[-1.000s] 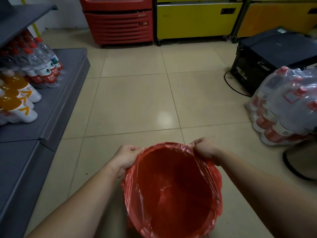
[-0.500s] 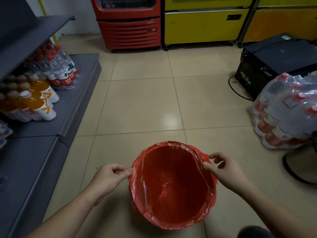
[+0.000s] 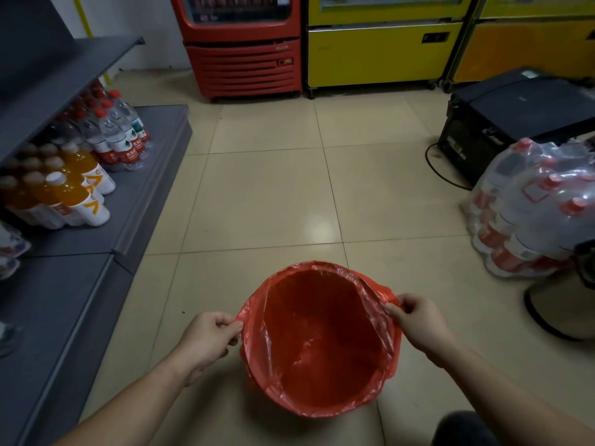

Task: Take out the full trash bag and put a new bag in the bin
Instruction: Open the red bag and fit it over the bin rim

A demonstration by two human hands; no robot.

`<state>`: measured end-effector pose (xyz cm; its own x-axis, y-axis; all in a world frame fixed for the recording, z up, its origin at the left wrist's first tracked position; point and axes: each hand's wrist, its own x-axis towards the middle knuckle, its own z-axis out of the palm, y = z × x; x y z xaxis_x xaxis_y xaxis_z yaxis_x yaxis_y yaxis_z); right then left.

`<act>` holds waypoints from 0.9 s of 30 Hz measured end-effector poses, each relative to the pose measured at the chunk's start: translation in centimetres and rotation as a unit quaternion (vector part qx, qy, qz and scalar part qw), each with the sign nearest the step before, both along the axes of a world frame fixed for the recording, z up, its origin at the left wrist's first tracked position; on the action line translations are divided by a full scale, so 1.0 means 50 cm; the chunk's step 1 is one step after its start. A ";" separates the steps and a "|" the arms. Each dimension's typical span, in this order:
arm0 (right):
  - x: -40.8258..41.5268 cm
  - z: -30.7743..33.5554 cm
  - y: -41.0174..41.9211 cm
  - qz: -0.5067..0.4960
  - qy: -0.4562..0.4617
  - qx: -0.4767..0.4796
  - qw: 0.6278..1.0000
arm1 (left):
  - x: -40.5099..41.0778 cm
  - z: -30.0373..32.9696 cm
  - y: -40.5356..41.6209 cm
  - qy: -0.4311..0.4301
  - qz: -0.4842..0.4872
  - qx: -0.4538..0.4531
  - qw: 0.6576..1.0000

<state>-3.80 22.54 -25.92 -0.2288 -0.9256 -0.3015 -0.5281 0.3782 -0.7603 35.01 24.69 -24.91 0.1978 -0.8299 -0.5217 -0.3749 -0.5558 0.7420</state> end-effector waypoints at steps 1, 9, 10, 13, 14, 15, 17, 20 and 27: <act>-0.002 -0.005 -0.001 -0.005 -0.006 0.003 1.000 | 0.001 -0.005 -0.002 -0.002 -0.003 0.002 1.000; -0.006 -0.040 0.003 -0.055 -0.195 0.083 0.976 | 0.011 -0.044 -0.024 -0.032 -0.009 0.010 0.999; -0.003 -0.042 0.003 -0.060 -0.213 0.094 0.971 | 0.012 -0.049 -0.025 -0.034 -0.009 0.012 0.999; 0.006 -0.048 0.006 -0.075 -0.240 0.114 0.961 | 0.009 -0.064 -0.020 -0.037 -0.009 0.015 0.999; 0.009 -0.049 0.007 -0.080 -0.245 0.119 0.959 | 0.006 -0.068 -0.019 -0.038 -0.007 0.015 0.999; 0.011 -0.048 0.007 -0.084 -0.251 0.123 0.956 | 0.002 -0.070 -0.018 -0.039 -0.002 0.015 0.999; 0.011 -0.043 0.008 -0.092 -0.272 0.122 0.950 | -0.004 -0.065 -0.016 -0.035 0.012 0.017 0.999; -0.010 -0.027 0.011 -0.118 -0.272 0.094 0.950 | 0.000 -0.038 -0.014 -0.013 0.042 0.022 0.999; -0.007 0.031 0.055 -0.059 0.025 -0.061 0.996 | 0.008 0.034 0.013 -0.033 0.003 -0.041 0.999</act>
